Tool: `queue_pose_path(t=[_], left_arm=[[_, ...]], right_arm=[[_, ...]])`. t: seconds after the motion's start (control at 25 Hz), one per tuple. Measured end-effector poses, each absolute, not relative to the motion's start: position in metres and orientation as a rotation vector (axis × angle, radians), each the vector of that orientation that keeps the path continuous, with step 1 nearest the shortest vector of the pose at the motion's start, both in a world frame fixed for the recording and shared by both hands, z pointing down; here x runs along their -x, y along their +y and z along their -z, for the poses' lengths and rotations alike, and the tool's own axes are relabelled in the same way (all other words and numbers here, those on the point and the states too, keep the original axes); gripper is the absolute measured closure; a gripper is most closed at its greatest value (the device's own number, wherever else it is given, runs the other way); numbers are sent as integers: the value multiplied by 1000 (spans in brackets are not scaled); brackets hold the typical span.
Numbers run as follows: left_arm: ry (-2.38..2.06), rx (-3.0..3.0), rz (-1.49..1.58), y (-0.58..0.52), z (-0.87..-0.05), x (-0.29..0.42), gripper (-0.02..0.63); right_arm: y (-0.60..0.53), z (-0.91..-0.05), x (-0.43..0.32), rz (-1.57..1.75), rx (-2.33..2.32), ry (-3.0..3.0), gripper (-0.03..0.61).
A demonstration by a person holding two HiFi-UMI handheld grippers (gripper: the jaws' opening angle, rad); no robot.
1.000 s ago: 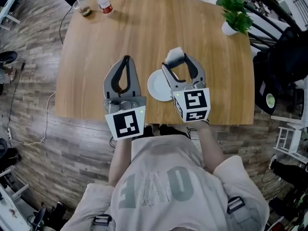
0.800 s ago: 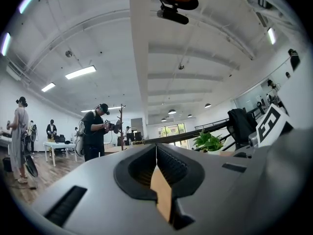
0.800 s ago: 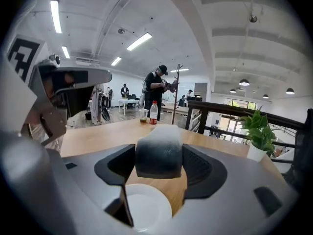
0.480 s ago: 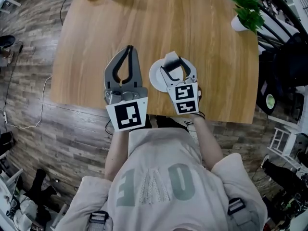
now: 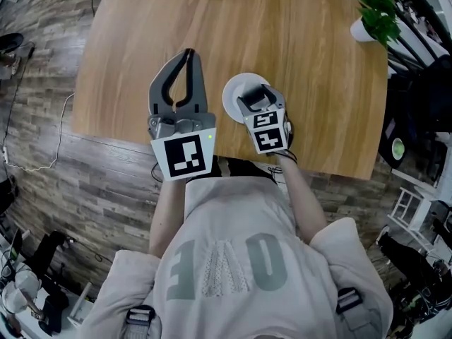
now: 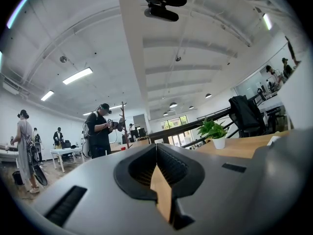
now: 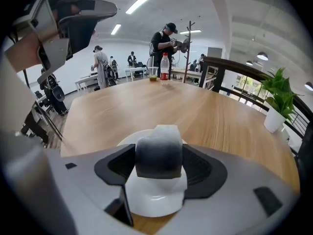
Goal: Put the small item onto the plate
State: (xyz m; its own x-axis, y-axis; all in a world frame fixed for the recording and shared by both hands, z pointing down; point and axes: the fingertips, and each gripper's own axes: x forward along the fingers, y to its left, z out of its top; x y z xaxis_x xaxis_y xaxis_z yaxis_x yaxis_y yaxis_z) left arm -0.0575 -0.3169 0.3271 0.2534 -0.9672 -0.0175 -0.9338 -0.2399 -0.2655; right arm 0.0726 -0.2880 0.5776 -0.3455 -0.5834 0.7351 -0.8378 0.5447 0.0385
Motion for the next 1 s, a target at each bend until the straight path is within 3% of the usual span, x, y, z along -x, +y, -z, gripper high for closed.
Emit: queue_pose_path(t=[1.0], left_arm=[[1780, 2312, 253, -314, -339, 59, 604]], right_arm=[[-284, -602, -67, -578, -1048, -2037, 273]])
